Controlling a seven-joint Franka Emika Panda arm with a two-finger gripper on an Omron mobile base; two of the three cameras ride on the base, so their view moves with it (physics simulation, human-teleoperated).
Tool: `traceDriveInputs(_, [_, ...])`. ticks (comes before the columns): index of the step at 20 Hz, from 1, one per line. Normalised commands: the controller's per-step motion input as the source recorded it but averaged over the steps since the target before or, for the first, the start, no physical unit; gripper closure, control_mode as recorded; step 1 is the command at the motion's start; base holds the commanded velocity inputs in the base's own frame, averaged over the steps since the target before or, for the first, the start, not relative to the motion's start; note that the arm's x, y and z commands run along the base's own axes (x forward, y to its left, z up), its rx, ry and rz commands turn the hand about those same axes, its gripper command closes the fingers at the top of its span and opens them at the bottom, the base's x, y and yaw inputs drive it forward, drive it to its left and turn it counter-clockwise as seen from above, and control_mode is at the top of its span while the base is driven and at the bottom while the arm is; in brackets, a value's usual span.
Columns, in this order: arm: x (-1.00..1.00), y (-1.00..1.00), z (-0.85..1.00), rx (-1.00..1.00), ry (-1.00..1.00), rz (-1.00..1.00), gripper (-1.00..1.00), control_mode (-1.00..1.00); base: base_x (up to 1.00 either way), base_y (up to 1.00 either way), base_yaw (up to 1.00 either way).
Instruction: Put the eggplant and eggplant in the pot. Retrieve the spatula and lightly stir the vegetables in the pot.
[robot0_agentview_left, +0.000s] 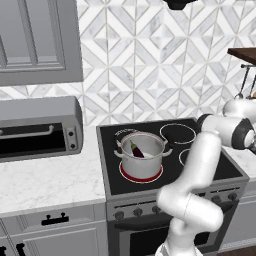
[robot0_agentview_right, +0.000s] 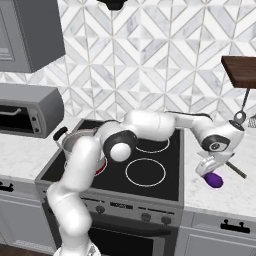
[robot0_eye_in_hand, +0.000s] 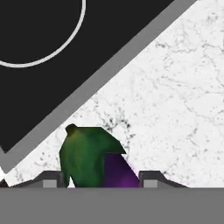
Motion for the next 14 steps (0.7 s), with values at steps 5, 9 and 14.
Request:
traceDriveInputs(5, [0.0,0.89,0.7,-0.06,0.0,0.0,1.0,-1.0,0.0,0.0,0.0])
traceDriveInputs(9, [0.0,0.86,0.9,-0.09,0.06,0.0,1.0,-1.0,0.0,0.0,0.0])
traceDriveInputs(14, [0.0,0.91,0.83,-0.06,0.0,0.0,1.0,-1.0,0.0,0.0,0.0])
